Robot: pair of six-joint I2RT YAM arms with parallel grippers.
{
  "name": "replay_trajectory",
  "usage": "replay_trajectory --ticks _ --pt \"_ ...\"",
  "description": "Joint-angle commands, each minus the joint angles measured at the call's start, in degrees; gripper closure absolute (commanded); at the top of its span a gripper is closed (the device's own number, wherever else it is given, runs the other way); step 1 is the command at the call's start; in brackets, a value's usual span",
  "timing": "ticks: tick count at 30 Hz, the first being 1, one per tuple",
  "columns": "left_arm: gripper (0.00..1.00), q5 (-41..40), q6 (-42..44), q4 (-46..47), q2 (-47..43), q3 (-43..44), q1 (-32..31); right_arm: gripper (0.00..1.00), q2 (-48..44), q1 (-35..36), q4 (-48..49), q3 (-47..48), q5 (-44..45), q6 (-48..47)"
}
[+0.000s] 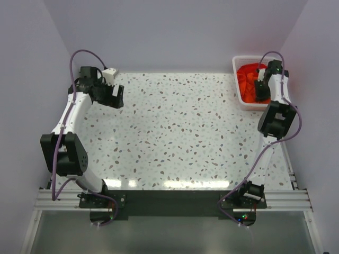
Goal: Fold and stack the t-shirts
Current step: Grab the tshirt from the pile
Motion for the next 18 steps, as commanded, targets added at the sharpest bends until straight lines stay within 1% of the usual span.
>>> replay_trajectory --ticks 1,2,3,7,8,11,12,17,18 --pt "0.0 1.1 -0.3 0.6 0.0 2.5 0.2 0.81 -4.4 -0.5 -2.9 1.4 -1.7 0.4" --pt "0.0 1.3 -0.4 0.7 -0.1 2.5 0.1 0.89 -5.7 -0.6 -2.6 1.1 -2.3 0.5" --pt "0.0 1.5 -0.6 0.7 -0.2 2.5 0.2 1.0 -7.2 -0.6 -1.9 1.2 -3.8 0.6" --pt "0.0 1.6 -0.9 1.3 -0.9 2.8 0.2 1.0 -15.5 -0.8 1.2 0.4 -8.8 3.3" --pt "0.0 1.7 -0.9 1.3 -1.1 2.9 0.2 1.0 -19.6 -0.8 2.2 -0.7 -10.2 4.2" --pt "0.0 2.1 -1.2 1.6 -1.9 3.0 0.2 1.0 -25.0 -0.8 6.6 -3.2 -13.4 6.3" --pt "0.0 2.1 -1.2 1.8 -2.1 3.0 0.2 1.0 -28.2 -0.8 8.7 -3.6 -14.0 6.7" --pt "0.0 3.9 -2.6 2.1 -2.5 3.5 1.6 1.0 -34.2 -0.8 15.1 -4.0 -19.4 11.0" --pt "0.0 5.3 -3.5 2.1 -2.5 3.8 2.0 1.0 -35.7 -0.8 17.8 -4.0 -20.4 12.1"
